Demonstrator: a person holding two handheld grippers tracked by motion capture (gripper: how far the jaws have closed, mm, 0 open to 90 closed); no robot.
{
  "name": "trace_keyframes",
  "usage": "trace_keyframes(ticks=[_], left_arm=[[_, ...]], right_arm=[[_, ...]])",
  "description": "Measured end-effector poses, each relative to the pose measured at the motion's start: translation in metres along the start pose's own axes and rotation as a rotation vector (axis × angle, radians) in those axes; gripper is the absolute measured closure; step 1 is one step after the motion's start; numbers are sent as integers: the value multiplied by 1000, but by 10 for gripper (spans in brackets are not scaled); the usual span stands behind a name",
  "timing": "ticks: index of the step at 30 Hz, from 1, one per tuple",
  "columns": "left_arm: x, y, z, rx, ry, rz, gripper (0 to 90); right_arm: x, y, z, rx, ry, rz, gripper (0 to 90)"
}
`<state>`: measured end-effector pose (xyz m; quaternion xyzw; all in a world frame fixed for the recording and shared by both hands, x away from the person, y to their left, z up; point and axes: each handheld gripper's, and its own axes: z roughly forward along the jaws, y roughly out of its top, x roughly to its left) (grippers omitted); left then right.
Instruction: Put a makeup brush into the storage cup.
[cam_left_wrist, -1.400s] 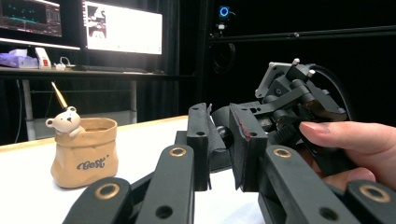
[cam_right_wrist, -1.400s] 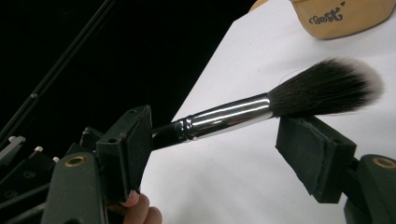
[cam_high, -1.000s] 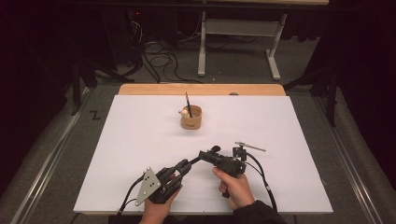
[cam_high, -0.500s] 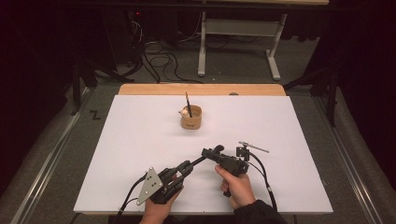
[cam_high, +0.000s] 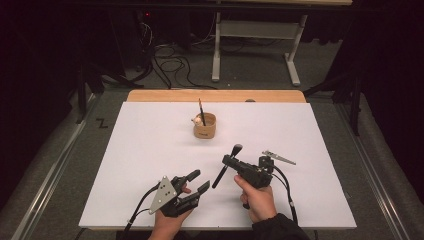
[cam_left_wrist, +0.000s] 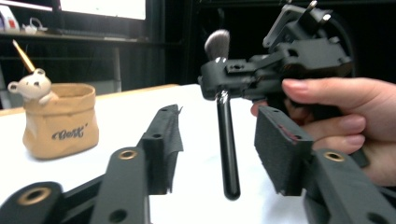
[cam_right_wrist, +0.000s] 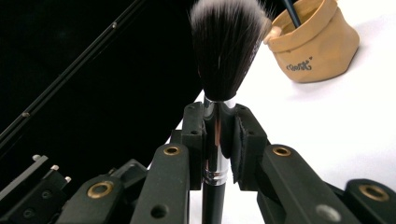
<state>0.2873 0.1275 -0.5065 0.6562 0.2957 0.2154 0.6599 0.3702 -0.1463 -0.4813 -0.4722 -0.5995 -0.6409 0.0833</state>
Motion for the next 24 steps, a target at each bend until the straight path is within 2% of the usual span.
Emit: trace_keyframes(ticks=[13,24], left_arm=[[4,2,0,37,22,-29,378],[12,8,-1,86,65,-47,249]], right_arm=[[0,0,-1,-7,-11,-18,786],[1,0,-3,-8,-10,-52,787]])
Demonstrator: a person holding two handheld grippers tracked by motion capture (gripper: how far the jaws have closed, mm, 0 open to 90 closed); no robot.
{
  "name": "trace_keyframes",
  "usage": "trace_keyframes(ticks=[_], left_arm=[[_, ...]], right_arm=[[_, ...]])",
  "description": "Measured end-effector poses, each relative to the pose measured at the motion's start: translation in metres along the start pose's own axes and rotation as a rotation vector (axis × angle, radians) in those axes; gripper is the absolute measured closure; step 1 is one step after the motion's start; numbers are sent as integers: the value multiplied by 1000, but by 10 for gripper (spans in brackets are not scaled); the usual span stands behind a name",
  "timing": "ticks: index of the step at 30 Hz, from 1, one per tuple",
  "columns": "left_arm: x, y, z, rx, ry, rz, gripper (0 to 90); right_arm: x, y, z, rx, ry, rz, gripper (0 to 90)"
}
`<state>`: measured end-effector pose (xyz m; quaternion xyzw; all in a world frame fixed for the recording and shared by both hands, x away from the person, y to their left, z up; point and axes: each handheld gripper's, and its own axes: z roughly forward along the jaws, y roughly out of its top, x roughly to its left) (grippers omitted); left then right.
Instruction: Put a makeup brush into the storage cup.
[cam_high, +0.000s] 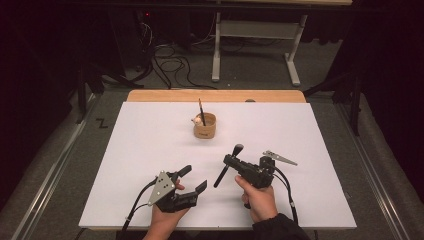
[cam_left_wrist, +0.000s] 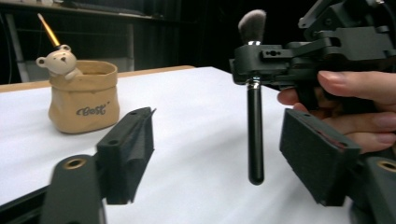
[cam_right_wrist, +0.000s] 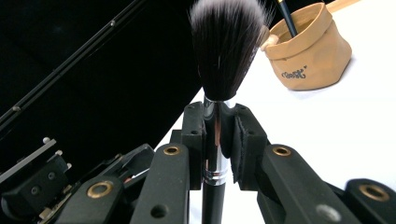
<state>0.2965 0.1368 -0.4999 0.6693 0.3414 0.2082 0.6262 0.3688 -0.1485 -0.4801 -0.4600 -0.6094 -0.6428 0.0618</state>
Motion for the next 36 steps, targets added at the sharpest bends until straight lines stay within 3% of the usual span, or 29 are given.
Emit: trace_keyframes(ticks=[5,12,21,36], left_arm=[[5,6,-2,17,26,-5,164],[13,10,-3,36,33,-29,119],[18,12,-4,67,57,-30,72],[27,16,-4,110,71,-32,53]], right_arm=[[0,0,0,7,1,-21,787],[1,0,-1,8,-3,-50,786],[1,1,-2,1,-20,-83,787],[1,3,-7,-5,-98,-225,787]])
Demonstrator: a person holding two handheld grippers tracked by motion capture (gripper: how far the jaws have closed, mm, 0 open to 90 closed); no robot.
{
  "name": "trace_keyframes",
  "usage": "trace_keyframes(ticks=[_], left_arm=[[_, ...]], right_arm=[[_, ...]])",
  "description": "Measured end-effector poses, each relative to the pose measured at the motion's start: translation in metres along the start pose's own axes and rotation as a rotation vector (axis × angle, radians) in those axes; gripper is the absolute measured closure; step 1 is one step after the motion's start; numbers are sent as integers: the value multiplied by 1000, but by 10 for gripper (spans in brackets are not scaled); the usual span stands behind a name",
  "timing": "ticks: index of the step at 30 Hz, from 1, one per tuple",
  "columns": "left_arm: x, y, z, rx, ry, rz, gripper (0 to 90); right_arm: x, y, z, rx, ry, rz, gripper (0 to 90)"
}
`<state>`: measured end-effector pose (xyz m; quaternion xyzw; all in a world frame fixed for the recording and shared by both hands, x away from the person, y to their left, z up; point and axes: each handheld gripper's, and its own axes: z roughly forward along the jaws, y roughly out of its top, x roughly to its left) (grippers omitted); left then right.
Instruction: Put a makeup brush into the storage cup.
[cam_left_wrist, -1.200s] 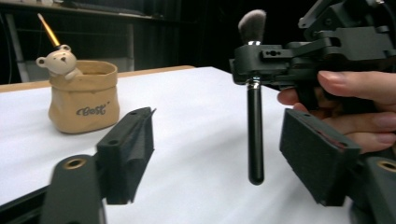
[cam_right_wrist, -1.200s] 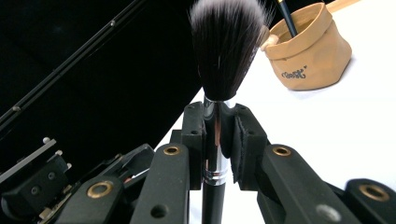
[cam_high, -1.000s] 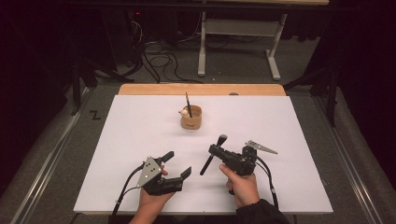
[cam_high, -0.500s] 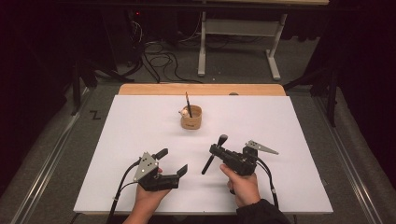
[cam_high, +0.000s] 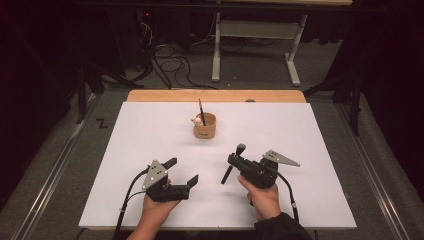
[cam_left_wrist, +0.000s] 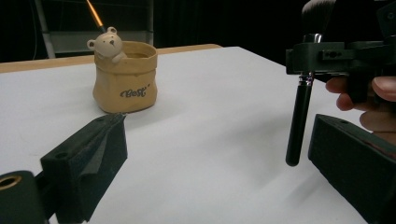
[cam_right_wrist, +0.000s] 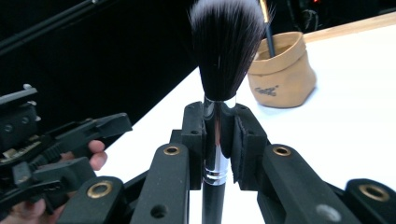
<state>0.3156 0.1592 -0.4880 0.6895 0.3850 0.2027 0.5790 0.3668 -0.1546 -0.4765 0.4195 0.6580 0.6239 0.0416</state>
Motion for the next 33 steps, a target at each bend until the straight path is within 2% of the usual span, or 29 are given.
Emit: trace_keyframes(ticks=[22,28,33], left_arm=[[18,3,-8,34,26,-3,35],[28,6,-14,57,39,11,32],[41,7,-24,79,62,31,31]], right_arm=[[-10,9,-20,-12,-178,-202,786],[-13,13,-28,-17,-221,-252,786],[-16,15,-33,-17,-255,-304,786]])
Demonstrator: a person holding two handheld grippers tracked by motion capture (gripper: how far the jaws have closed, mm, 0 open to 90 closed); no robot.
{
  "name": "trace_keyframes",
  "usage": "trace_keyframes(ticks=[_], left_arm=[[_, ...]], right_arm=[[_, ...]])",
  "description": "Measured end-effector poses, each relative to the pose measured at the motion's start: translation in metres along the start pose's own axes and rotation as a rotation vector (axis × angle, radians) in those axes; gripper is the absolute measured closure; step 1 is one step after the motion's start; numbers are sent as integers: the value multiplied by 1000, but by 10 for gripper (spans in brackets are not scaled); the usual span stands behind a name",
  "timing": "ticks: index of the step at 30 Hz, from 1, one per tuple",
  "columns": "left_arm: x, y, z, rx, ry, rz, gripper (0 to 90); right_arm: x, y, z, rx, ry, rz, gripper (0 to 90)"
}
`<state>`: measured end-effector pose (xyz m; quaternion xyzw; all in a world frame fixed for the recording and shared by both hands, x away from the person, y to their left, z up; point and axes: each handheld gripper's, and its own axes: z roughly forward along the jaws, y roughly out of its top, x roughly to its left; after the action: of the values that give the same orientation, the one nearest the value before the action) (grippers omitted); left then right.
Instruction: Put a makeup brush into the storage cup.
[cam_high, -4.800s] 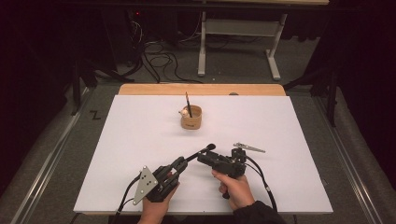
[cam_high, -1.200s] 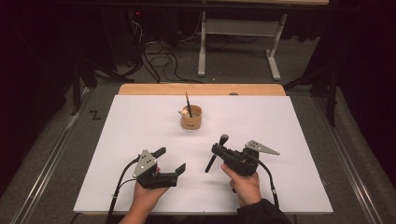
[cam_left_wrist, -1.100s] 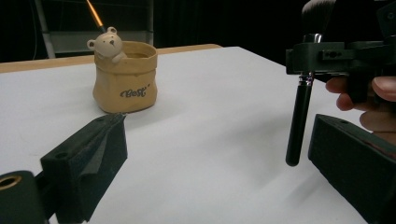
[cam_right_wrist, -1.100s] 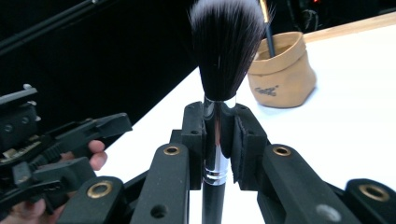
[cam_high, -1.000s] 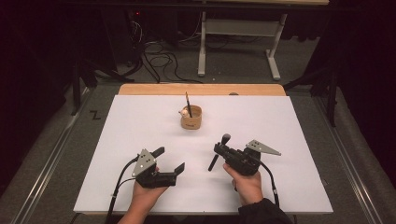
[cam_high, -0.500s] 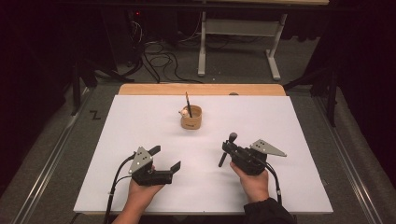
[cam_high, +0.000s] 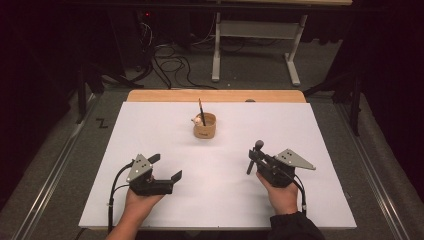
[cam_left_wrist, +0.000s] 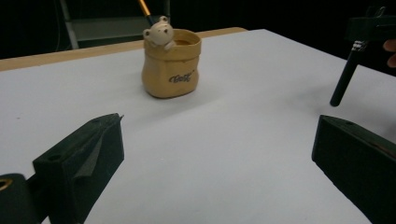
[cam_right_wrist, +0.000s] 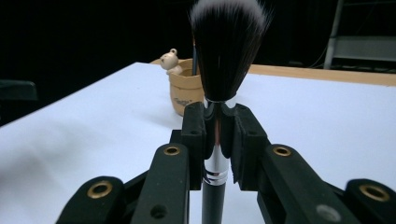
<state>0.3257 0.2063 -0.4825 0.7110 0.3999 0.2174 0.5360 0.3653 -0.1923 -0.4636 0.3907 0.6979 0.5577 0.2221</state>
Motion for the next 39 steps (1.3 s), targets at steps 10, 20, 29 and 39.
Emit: trace_keyframes(ticks=[10,20,29,39], left_arm=[[20,-15,-15,-11,22,-15,31],[23,-12,-23,-73,-28,-67,32],[28,-10,-20,-79,-34,-65,32],[29,-9,-19,-78,-34,-68,34]], right_arm=[[1,-1,2,13,-16,-37,785],[8,-3,-5,20,-13,-81,784],[11,-9,-6,40,-16,-97,784],[13,-11,-5,47,-11,-94,784]])
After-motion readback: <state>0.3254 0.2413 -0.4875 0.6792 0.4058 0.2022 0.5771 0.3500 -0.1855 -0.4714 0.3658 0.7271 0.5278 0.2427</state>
